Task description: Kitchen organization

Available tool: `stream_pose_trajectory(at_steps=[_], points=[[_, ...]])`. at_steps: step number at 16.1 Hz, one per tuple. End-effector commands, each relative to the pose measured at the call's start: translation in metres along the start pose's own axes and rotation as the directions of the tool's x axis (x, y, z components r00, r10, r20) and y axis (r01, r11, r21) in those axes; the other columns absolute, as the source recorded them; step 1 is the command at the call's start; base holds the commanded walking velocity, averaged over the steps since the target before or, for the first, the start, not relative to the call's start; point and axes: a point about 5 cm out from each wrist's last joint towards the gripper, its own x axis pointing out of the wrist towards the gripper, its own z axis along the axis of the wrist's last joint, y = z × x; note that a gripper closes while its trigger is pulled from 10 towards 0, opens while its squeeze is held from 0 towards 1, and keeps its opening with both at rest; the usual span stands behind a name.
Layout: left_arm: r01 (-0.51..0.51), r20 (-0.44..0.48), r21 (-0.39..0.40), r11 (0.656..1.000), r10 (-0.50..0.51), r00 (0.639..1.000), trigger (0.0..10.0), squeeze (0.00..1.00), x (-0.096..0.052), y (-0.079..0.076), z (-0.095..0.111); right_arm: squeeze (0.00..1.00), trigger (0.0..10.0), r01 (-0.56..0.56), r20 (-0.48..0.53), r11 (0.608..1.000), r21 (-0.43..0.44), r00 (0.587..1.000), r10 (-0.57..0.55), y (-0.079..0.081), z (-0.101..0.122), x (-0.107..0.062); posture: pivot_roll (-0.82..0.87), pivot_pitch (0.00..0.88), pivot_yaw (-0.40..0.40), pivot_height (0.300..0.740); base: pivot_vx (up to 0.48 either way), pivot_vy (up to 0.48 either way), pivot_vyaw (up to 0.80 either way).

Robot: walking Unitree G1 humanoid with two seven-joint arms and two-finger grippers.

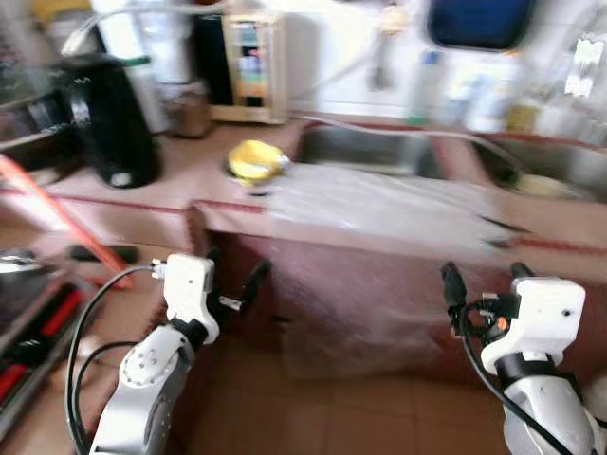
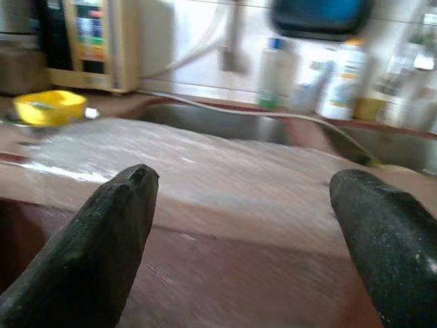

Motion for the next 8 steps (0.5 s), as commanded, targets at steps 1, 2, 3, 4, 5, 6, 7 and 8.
stream_pose_trajectory(at_steps=[1,2,3,4,5,6,7,8], points=[[-0.023,-0.014,0.018,1.000,0.024,1.000,10.0,0.00,-0.0024,0.0064,-0.0003,0.00,10.0,-0.016,0.000,1.000,0.010,1.000,0.016,0.0040,-0.0003,0.0001,0.06,0.000,-0.018,0.740,0.341,0.000,0.00],[-0.045,-0.019,0.009,0.999,0.045,0.999,10.0,0.00,-0.0025,0.0071,-0.0011,0.00,10.0,-0.016,-0.001,1.000,0.009,1.000,0.016,0.0036,-0.0003,0.0001,0.06,0.000,-0.020,0.740,0.000,0.000,0.00],[-0.057,-0.033,0.021,0.998,0.058,0.998,10.0,0.00,-0.0025,0.0089,-0.0024,0.00,10.0,-0.016,-0.002,1.000,0.009,1.000,0.016,0.0034,-0.0006,0.0002,0.06,0.000,-0.020,0.740,0.000,0.000,0.00],[-0.057,-0.032,0.020,0.998,0.058,0.998,10.0,0.00,-0.0022,0.0089,-0.0024,0.00,10.0,-0.016,-0.003,1.000,0.009,1.000,0.016,0.0034,-0.0007,0.0008,0.06,0.000,-0.020,0.740,0.000,0.000,0.00],[-0.057,-0.032,0.021,0.998,0.058,0.998,10.0,0.00,-0.0022,0.0089,-0.0025,0.00,10.0,-0.017,-0.004,1.000,0.009,1.000,0.017,0.0035,-0.0009,0.0010,0.06,0.000,-0.020,0.740,0.000,0.000,0.00],[-0.057,-0.032,0.022,0.998,0.057,0.998,10.0,0.00,-0.0022,0.0089,-0.0024,0.00,10.0,-0.018,-0.004,1.000,0.009,1.000,0.018,0.0037,-0.0011,0.0011,0.06,0.000,-0.020,0.740,0.000,0.000,0.00],[-0.053,-0.032,0.024,0.998,0.054,0.998,10.0,0.00,-0.0022,0.0088,-0.0024,0.00,10.0,-0.016,-0.005,1.000,0.010,1.000,0.016,0.0041,-0.0019,0.0012,0.06,0.000,-0.019,0.740,0.000,-0.285,0.00],[-0.052,-0.032,0.026,0.998,0.053,0.998,10.0,0.00,-0.0022,0.0090,-0.0024,0.00,10.0,-0.017,-0.005,1.000,0.011,1.000,0.017,0.0045,-0.0020,0.0012,0.06,0.000,-0.020,0.740,0.000,-0.319,0.00]])
